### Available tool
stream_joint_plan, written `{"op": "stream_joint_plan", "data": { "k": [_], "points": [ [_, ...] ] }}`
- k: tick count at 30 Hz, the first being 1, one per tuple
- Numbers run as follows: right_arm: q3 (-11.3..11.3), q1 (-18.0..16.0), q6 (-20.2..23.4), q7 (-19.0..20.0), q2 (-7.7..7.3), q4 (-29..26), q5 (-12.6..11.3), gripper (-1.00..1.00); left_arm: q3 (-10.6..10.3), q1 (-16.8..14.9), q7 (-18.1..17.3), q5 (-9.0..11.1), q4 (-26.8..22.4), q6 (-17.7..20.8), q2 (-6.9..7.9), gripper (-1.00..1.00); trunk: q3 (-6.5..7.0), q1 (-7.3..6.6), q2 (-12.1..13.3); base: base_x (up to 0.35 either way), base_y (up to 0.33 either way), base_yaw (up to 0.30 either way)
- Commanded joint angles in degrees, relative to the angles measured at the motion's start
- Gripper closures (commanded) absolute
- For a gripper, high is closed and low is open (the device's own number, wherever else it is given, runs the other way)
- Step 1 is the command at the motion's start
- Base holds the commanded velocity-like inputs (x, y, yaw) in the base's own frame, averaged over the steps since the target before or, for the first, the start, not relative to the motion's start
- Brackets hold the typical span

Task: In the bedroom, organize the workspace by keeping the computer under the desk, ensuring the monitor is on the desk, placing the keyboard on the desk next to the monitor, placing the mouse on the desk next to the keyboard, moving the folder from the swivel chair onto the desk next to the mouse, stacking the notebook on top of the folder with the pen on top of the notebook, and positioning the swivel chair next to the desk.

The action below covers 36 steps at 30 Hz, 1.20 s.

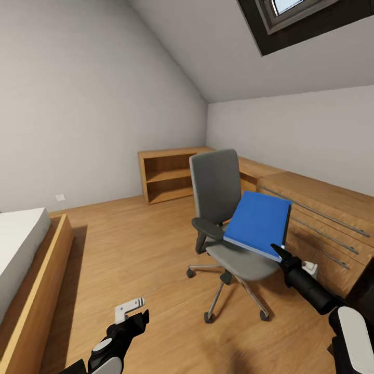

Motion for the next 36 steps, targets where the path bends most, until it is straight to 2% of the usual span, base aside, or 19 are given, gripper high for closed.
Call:
{"op": "stream_joint_plan", "data": {
  "k": [1, 5, 19, 22, 24, 36],
  "points": [
    [-0.19, 0.64, 0.42, 0.37, 0.2, -1.02, 0.36, 1.0, -0.13, -0.08, 0.27, 0.24, -0.08, -0.06, 0.04, -1.0, 0.13, -0.23, 0.39, 0.0, 0.0, 0.0],
    [-0.19, 2.02, 0.47, 0.44, 0.41, -2.47, 0.19, 1.0, -0.13, -0.08, 0.27, 0.25, -0.07, -0.06, 0.04, -1.0, 0.84, -1.11, 1.99, 0.0, 0.0, 0.0],
    [-0.19, 2.3, 0.19, 0.4, 0.87, -2.69, 0.15, 1.0, -0.17, -0.08, 0.33, 0.13, -0.09, -0.06, 0.04, -1.0, 3.36, -4.19, 7.61, 0.0, 0.0, 0.0],
    [-0.23, 2.3, 0.03, 0.24, 1.15, -2.67, 0.21, 1.0, -1.48, -0.08, 0.52, -2.53, -0.09, -0.06, 0.04, -1.0, 3.9, -4.85, 8.81, 0.0, 0.0, 0.0],
    [-0.2, 2.3, -0.11, 0.18, 1.22, -2.58, 0.23, 1.0, -1.68, -0.08, 0.55, -3.22, -0.09, -0.06, 0.04, -1.0, 4.26, -5.29, 9.61, 0.0, 0.0, -0.149],
    [-0.27, 2.3, -0.23, 0.31, 1.15, -2.62, 0.24, 1.0, -1.5, -0.08, 0.53, -3.18, -0.09, -0.06, 0.12, -1.0, 6.41, -7.92, 14.43, 0.0, 0.0, -0.251]
  ]
}}
